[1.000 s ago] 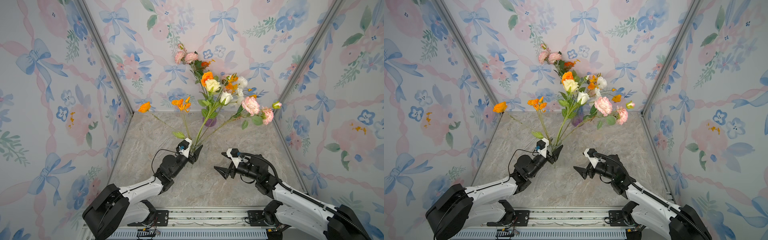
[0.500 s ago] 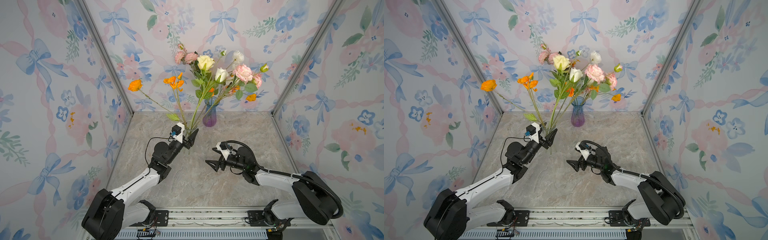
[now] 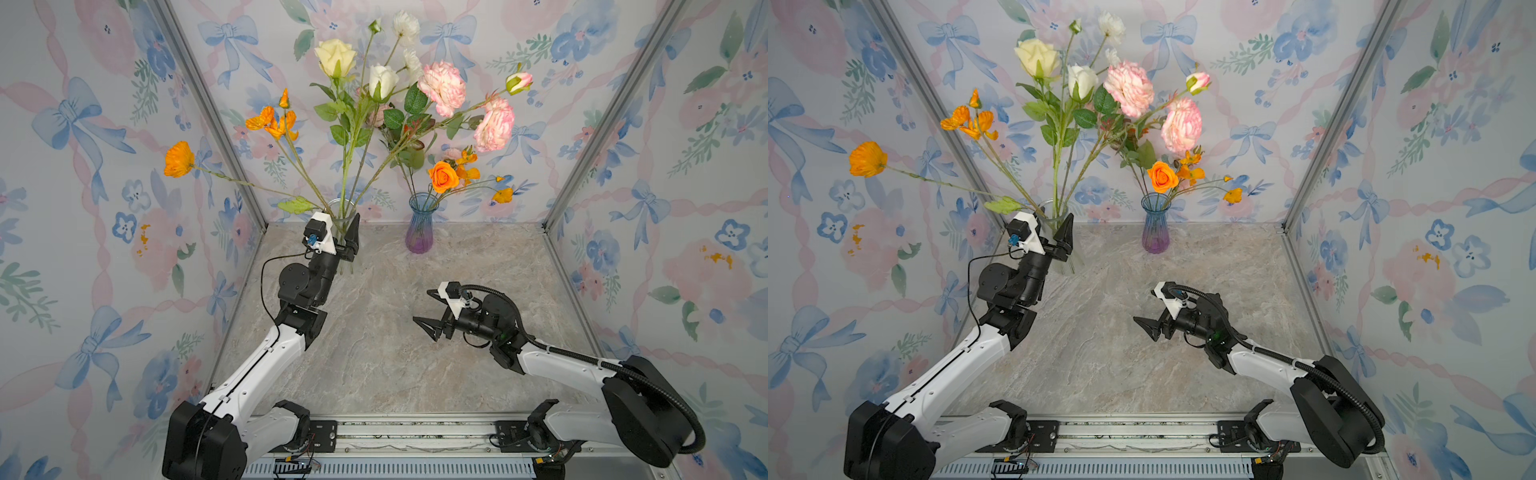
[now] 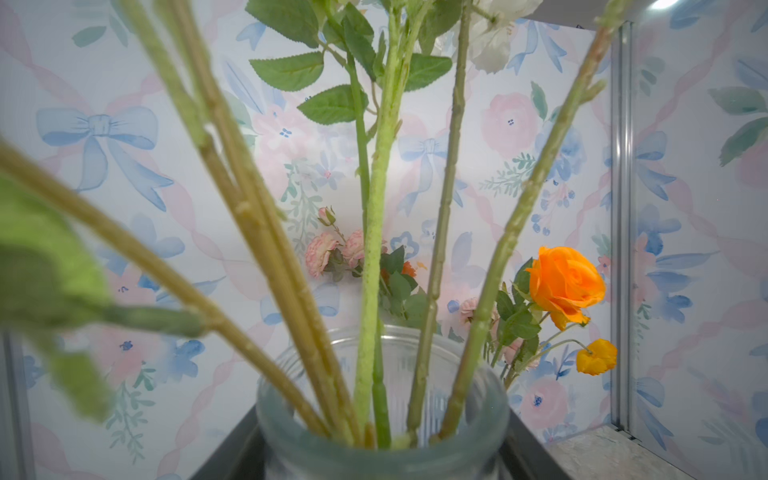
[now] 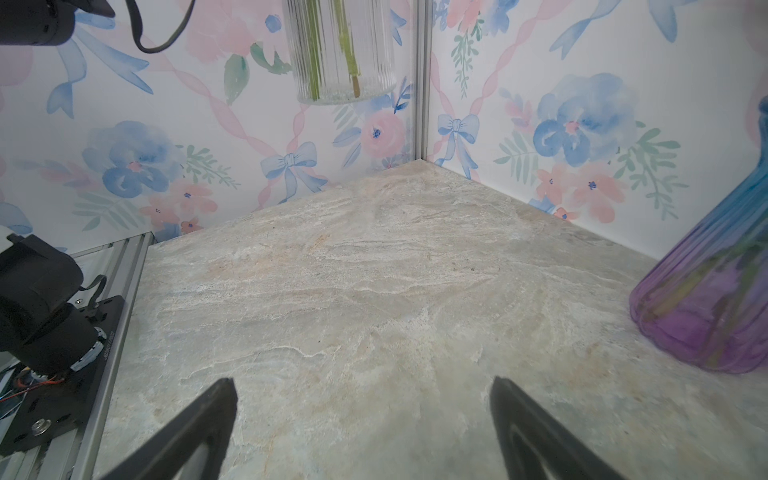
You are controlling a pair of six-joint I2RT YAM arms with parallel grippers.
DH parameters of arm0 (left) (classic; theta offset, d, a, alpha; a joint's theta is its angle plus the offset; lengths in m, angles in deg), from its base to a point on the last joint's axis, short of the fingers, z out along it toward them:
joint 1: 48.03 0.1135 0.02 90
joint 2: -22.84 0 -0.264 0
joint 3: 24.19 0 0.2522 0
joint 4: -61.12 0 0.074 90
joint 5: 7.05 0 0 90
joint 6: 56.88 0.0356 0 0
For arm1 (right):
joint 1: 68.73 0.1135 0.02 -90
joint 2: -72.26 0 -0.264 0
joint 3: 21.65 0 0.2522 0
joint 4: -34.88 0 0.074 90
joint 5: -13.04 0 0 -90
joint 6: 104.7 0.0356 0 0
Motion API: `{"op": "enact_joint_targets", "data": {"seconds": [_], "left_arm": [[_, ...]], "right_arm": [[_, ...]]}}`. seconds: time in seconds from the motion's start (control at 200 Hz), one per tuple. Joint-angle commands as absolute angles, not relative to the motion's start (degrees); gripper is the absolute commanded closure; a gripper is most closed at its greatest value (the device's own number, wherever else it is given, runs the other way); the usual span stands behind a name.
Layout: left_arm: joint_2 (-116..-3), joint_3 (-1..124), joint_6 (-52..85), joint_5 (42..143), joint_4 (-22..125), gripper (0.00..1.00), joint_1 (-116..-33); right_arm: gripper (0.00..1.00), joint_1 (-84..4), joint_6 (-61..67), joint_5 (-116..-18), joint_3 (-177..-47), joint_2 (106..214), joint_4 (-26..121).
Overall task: Arrange the flowers into the vase
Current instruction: 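Carry the glass cup farther away with the left gripper while the right arm retracts, then lower the glass cup onto the table with the left gripper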
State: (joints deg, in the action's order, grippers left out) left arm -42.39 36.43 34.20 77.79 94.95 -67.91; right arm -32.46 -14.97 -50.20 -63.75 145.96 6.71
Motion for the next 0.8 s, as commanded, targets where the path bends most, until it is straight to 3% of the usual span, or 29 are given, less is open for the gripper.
{"op": "enact_joint_targets", "data": {"seconds": [0.0, 0.32, 0.62, 0.795], "left_arm": [[-44.09, 37.85, 34.26, 74.06, 107.45, 0.82, -65.51], [-57.19, 36.86, 32.05, 70.56, 122.89, 0.82, -60.50], [-73.30, 40.98, 37.00, 60.74, 134.21, 0.83, -60.01], [-83.43, 44.63, 36.39, 61.59, 139.61, 0.82, -58.90]], "right_arm": [[0.03, -30.71, -18.01, -52.37, -63.84, 144.91, 10.68], [0.03, -30.72, -17.35, -51.95, -63.99, 146.74, 9.64], [0.03, -32.35, -14.70, -48.90, -65.07, 152.07, 6.46], [0.03, -32.40, -14.42, -47.95, -65.62, 153.64, 6.06]]}}
